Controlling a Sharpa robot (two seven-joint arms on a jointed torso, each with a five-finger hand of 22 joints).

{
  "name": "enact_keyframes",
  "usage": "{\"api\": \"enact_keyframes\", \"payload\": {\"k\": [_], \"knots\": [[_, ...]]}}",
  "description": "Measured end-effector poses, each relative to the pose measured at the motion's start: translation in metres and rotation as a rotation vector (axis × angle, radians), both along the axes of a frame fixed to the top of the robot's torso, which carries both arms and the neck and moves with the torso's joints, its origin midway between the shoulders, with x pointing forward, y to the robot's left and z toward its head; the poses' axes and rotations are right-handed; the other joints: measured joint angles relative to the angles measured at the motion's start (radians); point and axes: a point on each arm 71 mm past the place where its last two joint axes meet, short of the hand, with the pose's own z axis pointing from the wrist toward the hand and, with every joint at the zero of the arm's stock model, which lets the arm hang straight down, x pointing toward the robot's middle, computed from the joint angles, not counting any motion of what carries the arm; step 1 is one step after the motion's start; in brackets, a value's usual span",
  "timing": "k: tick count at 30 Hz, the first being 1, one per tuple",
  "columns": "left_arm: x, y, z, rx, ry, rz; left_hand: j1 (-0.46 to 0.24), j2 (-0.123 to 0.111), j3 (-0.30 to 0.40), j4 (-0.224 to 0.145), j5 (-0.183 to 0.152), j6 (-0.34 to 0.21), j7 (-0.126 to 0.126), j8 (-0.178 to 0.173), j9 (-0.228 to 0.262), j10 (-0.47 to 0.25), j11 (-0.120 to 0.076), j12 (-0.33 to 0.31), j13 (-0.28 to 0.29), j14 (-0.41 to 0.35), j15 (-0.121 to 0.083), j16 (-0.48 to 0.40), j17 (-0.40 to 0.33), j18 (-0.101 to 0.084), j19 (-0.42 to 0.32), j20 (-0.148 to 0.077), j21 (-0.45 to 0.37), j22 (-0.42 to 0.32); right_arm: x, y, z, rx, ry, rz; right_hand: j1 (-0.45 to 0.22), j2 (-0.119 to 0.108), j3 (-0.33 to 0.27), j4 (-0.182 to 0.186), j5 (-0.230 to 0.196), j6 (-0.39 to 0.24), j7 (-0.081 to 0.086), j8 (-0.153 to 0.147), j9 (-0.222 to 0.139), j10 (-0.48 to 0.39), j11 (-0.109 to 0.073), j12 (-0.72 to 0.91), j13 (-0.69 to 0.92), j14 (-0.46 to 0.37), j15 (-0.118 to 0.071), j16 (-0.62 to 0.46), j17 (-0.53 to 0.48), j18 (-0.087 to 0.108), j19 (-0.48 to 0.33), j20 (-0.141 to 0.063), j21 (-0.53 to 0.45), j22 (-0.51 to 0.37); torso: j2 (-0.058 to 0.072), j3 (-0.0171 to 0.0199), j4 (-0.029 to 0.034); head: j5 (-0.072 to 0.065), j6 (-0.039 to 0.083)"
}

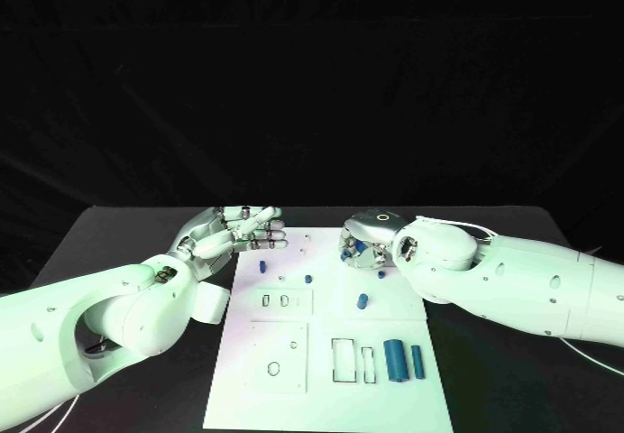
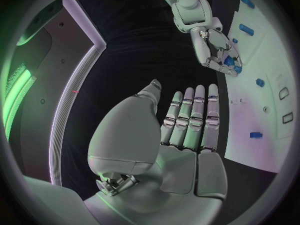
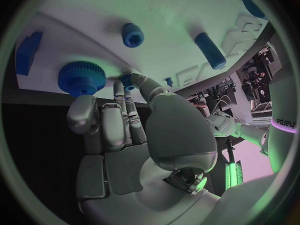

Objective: Assemble the parts on the task board

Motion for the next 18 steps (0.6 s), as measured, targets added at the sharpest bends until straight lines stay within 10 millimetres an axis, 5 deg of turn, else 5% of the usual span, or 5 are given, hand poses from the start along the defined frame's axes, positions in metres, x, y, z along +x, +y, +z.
{"api": "enact_keyframes", "payload": {"k": [18], "knots": [[0.005,0.006,-0.002,0.006,0.000,0.015,0.000,0.000,-0.006,0.000,0.000,0.000,0.000,-0.004,-0.001,0.000,0.000,-0.006,0.000,0.000,0.000,-0.007,0.000,0.000,0.000,0.000,-0.004,-0.001,0.001,0.026,0.016,0.167,-0.144,0.016,0.008,0.008,0.018,0.004,-0.012,0.018,-0.007,0.011,0.013,0.015,-0.009,0.009,0.003,-0.002,-0.005,0.012,0.015,0.000,0.013,-0.006,0.021,0.035,0.003,-0.0012,0.0013,-0.001,0.021]]}}
